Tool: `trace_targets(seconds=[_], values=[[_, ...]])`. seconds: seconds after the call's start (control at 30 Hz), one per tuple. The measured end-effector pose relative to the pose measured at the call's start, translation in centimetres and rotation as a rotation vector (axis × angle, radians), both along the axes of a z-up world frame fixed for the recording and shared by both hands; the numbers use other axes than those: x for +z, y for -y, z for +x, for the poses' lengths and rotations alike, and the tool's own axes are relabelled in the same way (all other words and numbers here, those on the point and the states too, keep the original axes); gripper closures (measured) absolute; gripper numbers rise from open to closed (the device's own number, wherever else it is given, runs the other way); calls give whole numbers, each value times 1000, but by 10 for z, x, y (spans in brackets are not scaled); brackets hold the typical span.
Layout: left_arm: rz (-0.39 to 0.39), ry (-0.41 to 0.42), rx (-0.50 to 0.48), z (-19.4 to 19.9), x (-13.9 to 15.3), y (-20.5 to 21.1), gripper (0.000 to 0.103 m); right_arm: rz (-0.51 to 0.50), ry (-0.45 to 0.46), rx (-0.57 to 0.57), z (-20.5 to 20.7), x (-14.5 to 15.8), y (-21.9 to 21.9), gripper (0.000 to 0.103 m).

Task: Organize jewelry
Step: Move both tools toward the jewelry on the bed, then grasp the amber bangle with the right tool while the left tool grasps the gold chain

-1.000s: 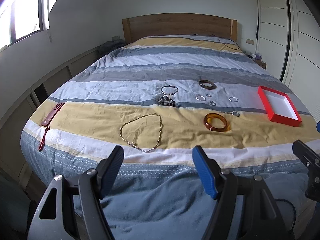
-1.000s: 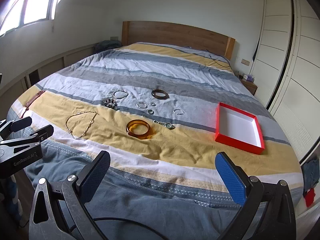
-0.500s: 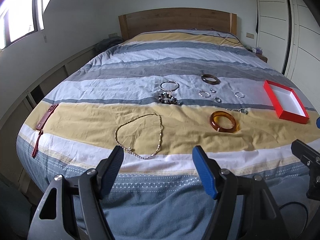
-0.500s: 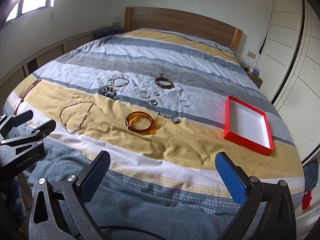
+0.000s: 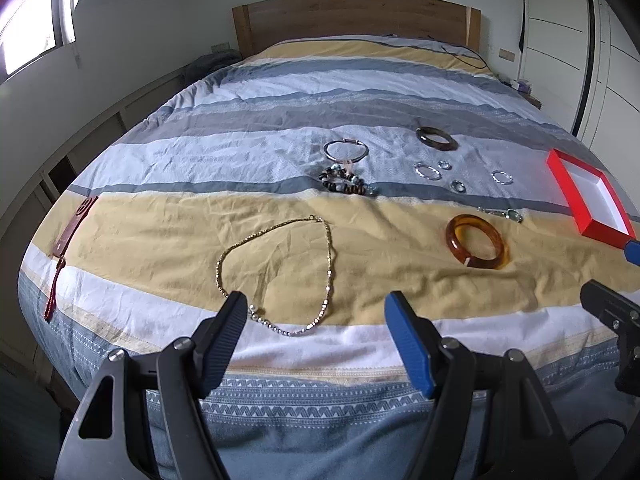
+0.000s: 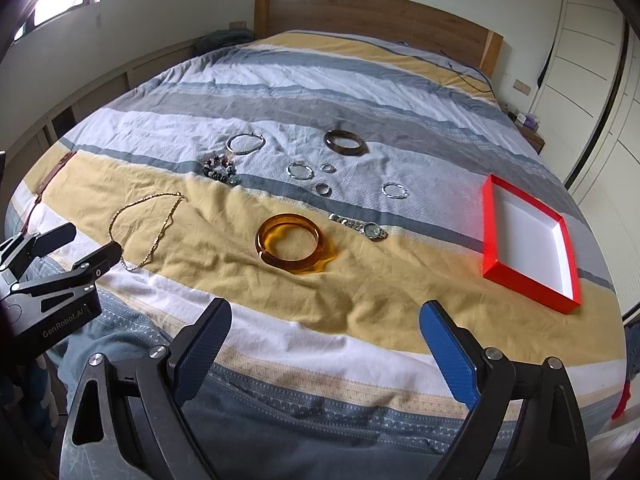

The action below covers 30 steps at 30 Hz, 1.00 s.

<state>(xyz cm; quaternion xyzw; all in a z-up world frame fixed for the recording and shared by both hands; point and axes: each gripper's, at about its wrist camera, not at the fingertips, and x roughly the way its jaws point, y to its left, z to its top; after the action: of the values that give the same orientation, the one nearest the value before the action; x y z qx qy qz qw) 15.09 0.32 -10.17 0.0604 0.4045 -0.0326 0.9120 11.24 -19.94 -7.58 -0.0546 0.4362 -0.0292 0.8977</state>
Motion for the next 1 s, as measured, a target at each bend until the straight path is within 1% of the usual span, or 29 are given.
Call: trace_targets(seconds=[0.13, 0.27, 0.4, 0.5, 0.67, 0.73, 0.83, 1.0], values=[[1, -24, 13, 17, -12, -1, 34, 4, -23, 16, 13, -9, -5, 12], [-1, -38, 24, 30, -23, -3, 34, 15, -50, 27, 28, -17, -7, 20], [2, -50, 44, 45, -33, -8, 34, 33, -72, 36, 42, -25, -8, 23], [-4, -61, 67, 56, -40, -15, 34, 61, -95, 39, 55, -33, -8, 27], [-32, -82, 86, 68, -50, -25, 34, 139, -131, 24, 76, -50, 0, 33], [-43, -84, 84, 72, -53, -27, 34, 182, -151, 11, 87, -58, 5, 35], [-65, -81, 73, 77, -54, -26, 34, 204, -166, -4, 101, -70, 9, 38], [-49, -95, 36, 90, -63, -12, 34, 252, -185, -56, 117, -86, 26, 44]])
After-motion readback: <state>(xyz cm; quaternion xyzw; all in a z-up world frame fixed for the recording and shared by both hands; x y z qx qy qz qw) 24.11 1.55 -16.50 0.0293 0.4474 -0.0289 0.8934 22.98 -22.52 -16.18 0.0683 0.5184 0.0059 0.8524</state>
